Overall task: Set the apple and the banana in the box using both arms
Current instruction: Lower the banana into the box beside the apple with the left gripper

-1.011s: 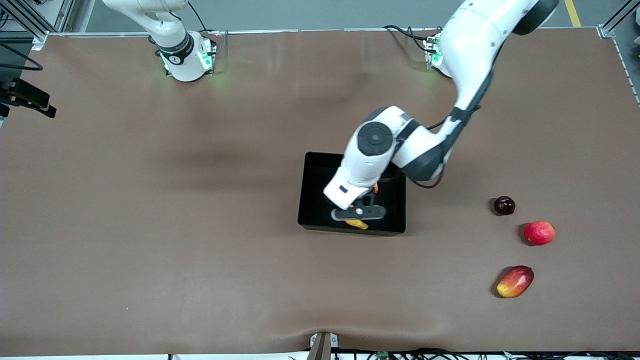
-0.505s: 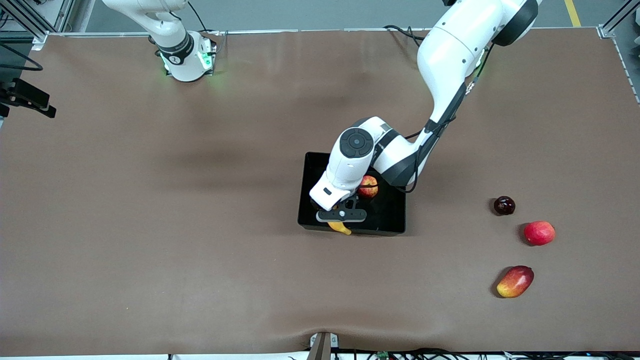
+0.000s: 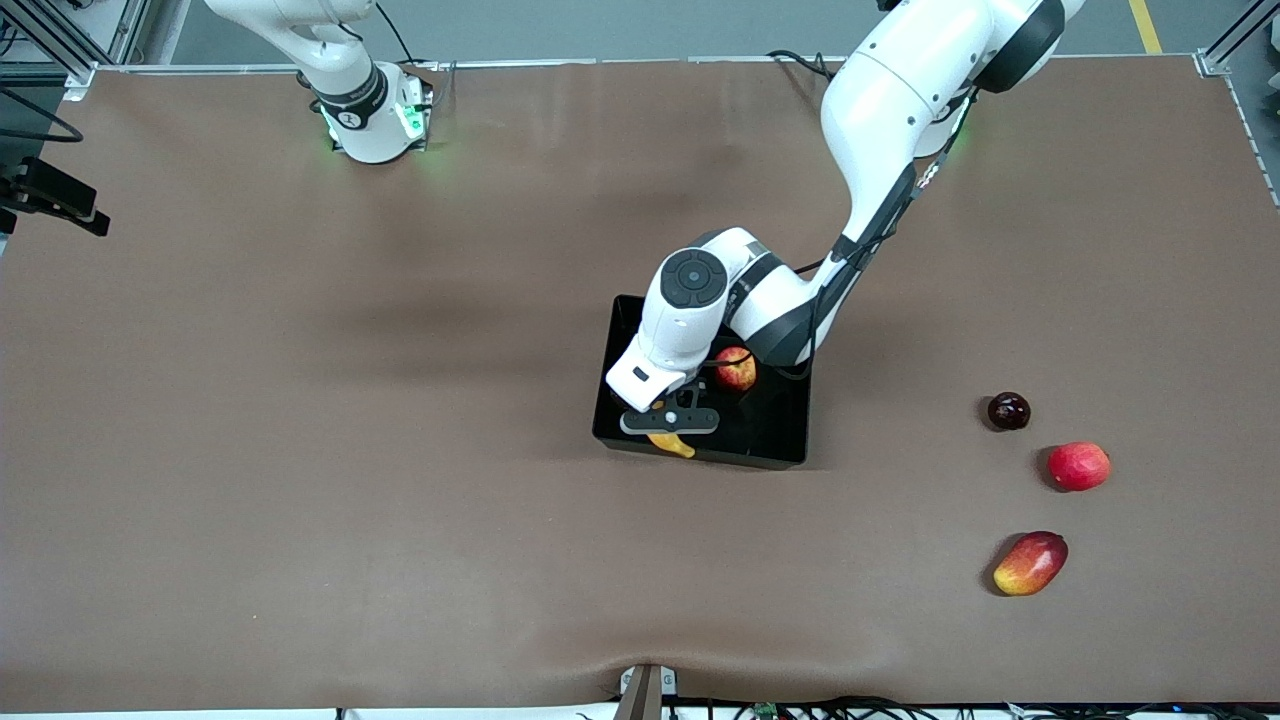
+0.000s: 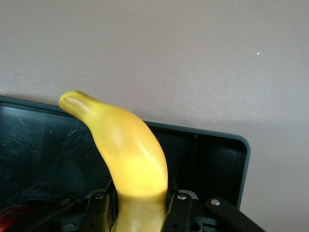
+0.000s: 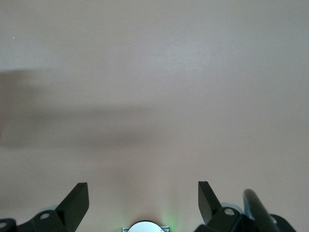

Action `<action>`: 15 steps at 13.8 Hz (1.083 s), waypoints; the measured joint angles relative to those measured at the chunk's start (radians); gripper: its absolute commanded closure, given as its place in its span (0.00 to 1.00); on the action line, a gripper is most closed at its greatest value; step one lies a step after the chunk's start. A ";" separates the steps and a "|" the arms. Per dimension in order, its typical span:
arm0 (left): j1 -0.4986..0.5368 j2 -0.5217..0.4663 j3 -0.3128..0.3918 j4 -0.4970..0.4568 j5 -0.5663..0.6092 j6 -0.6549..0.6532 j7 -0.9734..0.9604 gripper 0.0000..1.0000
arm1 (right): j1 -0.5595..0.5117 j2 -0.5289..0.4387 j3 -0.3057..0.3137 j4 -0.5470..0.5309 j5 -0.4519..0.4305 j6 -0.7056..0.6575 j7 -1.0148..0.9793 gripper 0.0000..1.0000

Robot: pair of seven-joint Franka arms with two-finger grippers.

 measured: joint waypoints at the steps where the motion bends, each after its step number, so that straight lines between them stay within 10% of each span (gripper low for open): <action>1: -0.002 -0.002 0.000 0.005 0.003 -0.027 -0.005 1.00 | 0.000 0.000 0.000 0.000 0.000 0.000 0.000 0.00; 15: -0.050 -0.010 -0.003 -0.009 0.086 -0.113 -0.119 1.00 | -0.008 0.000 0.000 -0.003 0.003 -0.007 -0.001 0.00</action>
